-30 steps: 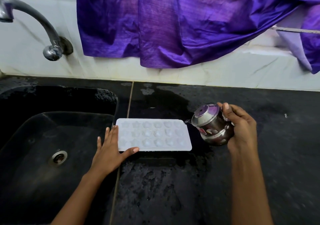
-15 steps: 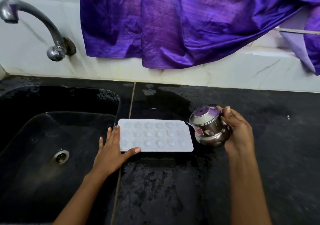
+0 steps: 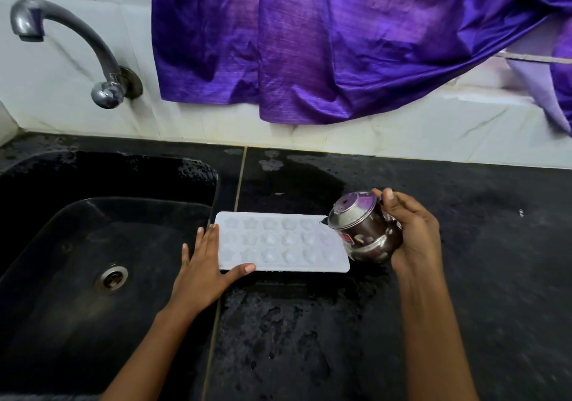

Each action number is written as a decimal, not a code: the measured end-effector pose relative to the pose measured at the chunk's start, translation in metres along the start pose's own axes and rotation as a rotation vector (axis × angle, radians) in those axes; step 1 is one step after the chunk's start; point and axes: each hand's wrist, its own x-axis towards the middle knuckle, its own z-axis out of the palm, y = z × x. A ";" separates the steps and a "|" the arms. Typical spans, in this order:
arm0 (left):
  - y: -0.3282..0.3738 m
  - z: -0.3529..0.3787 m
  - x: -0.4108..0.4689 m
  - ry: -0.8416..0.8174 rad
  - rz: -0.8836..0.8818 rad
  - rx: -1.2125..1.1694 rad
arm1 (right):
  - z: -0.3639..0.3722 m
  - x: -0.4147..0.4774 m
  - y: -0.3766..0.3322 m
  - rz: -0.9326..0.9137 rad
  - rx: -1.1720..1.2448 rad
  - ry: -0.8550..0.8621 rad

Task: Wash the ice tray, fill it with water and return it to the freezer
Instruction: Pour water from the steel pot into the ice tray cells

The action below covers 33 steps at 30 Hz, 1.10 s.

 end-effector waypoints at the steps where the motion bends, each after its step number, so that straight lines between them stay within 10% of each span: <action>1: 0.000 0.000 0.000 0.000 0.001 -0.002 | 0.002 -0.002 -0.001 -0.007 0.000 0.002; 33: -0.001 0.003 -0.001 0.012 0.002 -0.008 | 0.011 -0.012 -0.015 -0.065 -0.016 0.014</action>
